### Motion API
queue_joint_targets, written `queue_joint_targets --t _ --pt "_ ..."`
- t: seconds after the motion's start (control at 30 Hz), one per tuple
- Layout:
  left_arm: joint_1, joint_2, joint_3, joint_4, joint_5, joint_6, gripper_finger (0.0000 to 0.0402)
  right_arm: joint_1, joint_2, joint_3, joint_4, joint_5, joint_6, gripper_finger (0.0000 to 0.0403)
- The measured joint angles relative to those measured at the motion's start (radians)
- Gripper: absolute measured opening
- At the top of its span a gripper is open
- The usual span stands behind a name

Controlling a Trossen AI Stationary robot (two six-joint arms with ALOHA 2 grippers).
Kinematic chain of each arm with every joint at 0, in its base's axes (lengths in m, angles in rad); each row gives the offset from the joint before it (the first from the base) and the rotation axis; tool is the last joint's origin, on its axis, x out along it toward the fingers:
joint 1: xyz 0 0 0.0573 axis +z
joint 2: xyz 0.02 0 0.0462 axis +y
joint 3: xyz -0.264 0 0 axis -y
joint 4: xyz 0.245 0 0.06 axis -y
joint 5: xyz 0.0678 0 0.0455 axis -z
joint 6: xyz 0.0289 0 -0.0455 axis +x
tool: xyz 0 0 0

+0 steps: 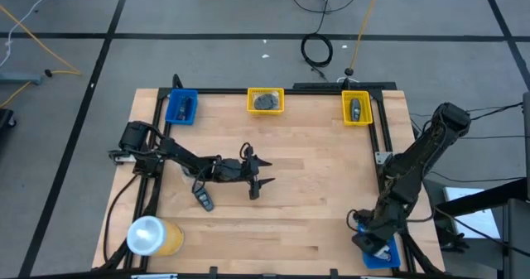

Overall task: Pick & Place Travel size toiletries
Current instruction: Put the hairbrush into the left yellow bin

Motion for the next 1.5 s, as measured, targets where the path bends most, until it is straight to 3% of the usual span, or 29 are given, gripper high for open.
queue_joint_targets --t 0.1,0.23,0.4,0.63,0.77,0.93,1.1,1.27,1.5 --pt "0.0 0.0 0.0 0.0 0.0 -0.001 0.0253 -0.055 -0.018 0.005 0.025 0.127 -0.145 0.0088" --pt "-0.009 0.0 0.0 0.001 0.0 -0.014 0.0253 -0.183 -0.009 0.005 0.061 0.178 -0.401 0.0071" --pt "-0.045 0.0 0.0 0.004 -0.035 0.009 0.0253 -0.381 0.028 0.005 0.104 0.281 -0.918 0.0058" --pt "-0.102 0.0 0.0 0.005 -0.208 0.093 0.0253 -0.544 0.146 0.005 0.398 0.613 -1.702 0.006" --pt "-0.132 -0.018 0.0 -0.024 -0.345 0.18 0.0253 -0.607 0.272 0.005 0.64 0.669 -2.002 0.0065" --pt "-0.151 -0.117 0.0 -0.232 -0.567 0.202 0.0253 -0.664 0.459 0.005 0.911 0.669 -2.145 0.0078" --pt "-0.09 -0.278 0.0 -0.639 -0.585 0.014 0.0253 -0.723 0.624 0.004 1.049 0.665 -2.115 0.0113" --pt "-0.011 -0.428 0.0 -1.137 -0.438 -0.307 0.0253 -0.786 0.781 0.004 1.264 0.644 -2.099 0.0167" --pt "0.065 -0.585 0.037 -1.576 -0.117 -0.625 0.0253 -0.851 0.958 0.004 1.507 0.669 -2.075 0.0211"
